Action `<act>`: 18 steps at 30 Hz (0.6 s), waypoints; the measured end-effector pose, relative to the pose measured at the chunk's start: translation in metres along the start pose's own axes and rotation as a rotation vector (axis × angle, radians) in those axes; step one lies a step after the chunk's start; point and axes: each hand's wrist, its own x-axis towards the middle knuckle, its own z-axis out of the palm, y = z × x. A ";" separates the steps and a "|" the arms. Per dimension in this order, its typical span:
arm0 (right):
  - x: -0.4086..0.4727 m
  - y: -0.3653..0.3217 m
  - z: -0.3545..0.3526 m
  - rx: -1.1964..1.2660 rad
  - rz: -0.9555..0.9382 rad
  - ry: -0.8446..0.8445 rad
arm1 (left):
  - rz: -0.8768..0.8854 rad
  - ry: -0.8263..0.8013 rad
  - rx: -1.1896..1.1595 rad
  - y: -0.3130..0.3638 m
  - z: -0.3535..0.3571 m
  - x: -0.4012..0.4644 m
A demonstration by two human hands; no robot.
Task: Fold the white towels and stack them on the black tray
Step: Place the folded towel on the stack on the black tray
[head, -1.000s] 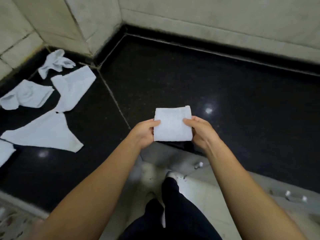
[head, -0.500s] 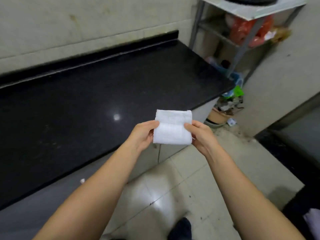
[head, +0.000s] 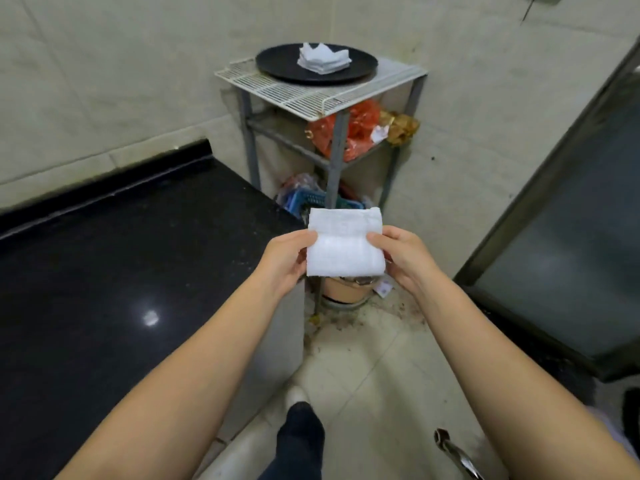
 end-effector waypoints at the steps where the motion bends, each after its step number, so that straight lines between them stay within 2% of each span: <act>1: 0.022 -0.011 -0.003 -0.022 -0.020 -0.003 | 0.015 -0.002 0.005 0.010 0.010 0.019; 10: 0.235 -0.155 -0.001 -0.198 -0.282 0.001 | 0.269 -0.023 0.233 0.161 0.098 0.198; 14: 0.304 -0.211 0.012 -0.365 -0.413 -0.016 | 0.383 0.028 0.301 0.213 0.116 0.253; 18: 0.390 -0.252 0.029 -0.548 -0.516 -0.081 | 0.439 0.167 0.386 0.252 0.129 0.319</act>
